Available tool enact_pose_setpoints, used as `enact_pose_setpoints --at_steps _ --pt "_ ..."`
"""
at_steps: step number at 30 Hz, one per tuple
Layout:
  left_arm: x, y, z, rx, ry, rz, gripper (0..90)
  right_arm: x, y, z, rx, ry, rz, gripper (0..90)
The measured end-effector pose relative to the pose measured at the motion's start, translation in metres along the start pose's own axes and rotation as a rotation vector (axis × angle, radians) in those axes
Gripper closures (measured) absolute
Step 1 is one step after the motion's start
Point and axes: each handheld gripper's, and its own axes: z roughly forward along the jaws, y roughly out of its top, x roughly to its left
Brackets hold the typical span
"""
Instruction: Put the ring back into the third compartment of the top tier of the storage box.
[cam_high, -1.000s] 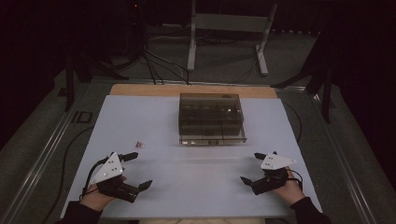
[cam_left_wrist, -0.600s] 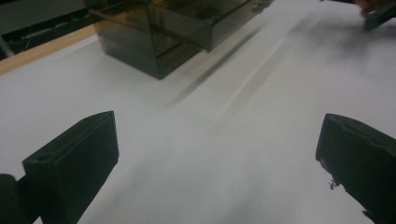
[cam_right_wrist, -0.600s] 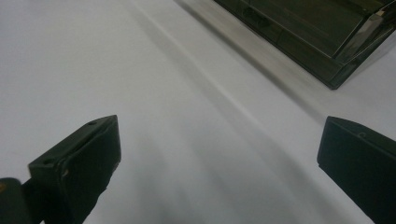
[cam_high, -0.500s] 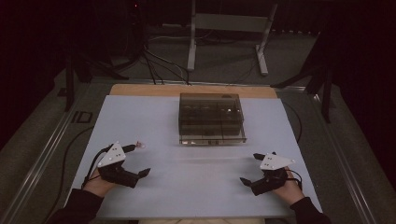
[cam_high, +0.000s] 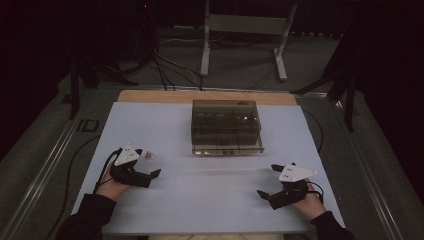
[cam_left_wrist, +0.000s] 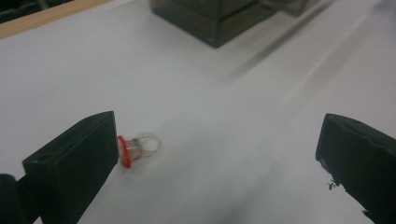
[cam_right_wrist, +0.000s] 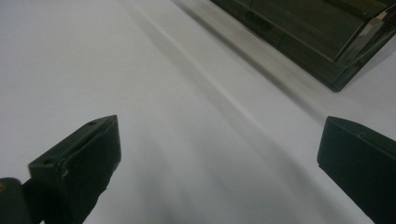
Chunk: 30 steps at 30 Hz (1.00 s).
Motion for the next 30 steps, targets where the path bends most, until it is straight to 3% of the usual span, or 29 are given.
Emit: enact_pose_setpoints --at_steps 3,7,14,22,24,26,30 --pt "0.004 0.0 0.005 0.007 0.011 -0.038 0.0 0.0 0.0 0.0 -0.004 0.0 0.001 0.0" --pt "0.006 0.001 0.01 0.013 0.03 -0.052 0.0 0.0 0.0 0.0 -0.001 0.001 0.0 0.0" --pt "0.011 0.007 0.016 0.039 0.138 -0.097 1.6 0.0 0.0 -0.001 -0.002 0.003 0.002 0.0" --pt "0.014 0.012 0.025 0.095 0.19 -0.149 2.1 0.0 0.001 -0.002 -0.006 0.001 0.002 0.0" --pt "0.015 0.012 0.026 0.11 0.215 -0.155 3.1 0.0 0.0 -0.002 -0.005 0.002 0.0 0.0" --pt "0.016 0.012 0.028 0.107 0.217 -0.183 5.6 0.0 0.0 -0.002 -0.003 0.003 -0.001 0.0" --pt "0.017 0.011 0.031 0.119 0.237 -0.197 12.9 0.0 0.0 -0.002 0.0 0.005 0.0 0.0"
